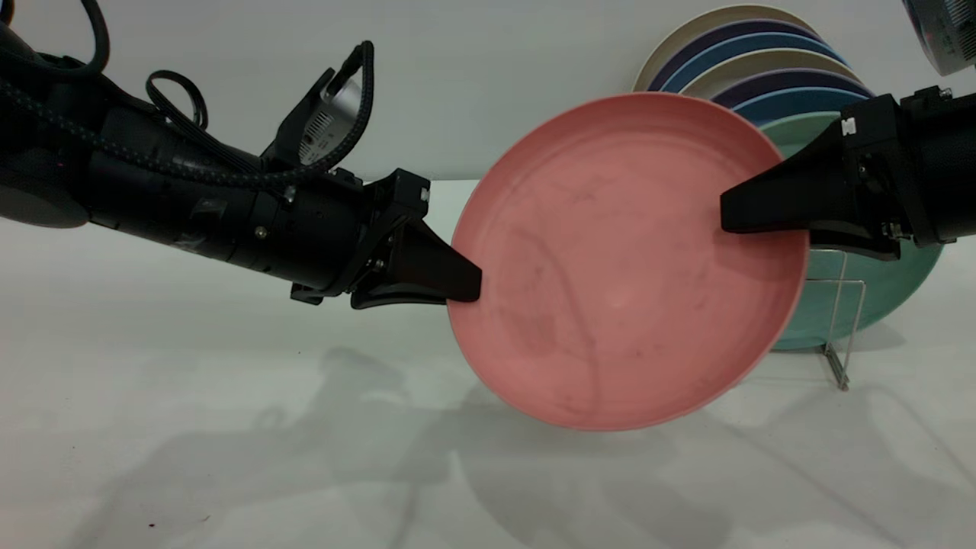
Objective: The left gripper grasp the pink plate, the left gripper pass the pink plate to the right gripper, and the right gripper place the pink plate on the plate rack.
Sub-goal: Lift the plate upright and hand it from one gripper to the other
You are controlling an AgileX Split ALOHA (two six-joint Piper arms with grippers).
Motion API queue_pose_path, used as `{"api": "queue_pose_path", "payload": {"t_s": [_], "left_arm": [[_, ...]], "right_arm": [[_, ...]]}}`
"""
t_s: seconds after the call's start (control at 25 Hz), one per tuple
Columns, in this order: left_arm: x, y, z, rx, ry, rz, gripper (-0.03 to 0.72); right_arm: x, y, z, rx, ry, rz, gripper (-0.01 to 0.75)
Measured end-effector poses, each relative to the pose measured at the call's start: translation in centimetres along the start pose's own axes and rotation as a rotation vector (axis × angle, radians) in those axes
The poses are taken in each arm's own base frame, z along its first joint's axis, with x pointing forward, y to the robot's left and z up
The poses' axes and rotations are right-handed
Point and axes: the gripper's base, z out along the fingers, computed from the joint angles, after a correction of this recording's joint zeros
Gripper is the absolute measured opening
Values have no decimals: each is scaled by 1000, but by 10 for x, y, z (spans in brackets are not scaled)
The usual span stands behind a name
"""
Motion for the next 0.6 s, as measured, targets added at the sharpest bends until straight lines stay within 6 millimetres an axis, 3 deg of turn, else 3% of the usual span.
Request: {"api": "queue_pose_path", "payload": {"t_s": [0.6], "left_arm": [[0,-5,0,58,8,24,26]], "right_arm": [[1,1,0,-7,8,19,196]]}}
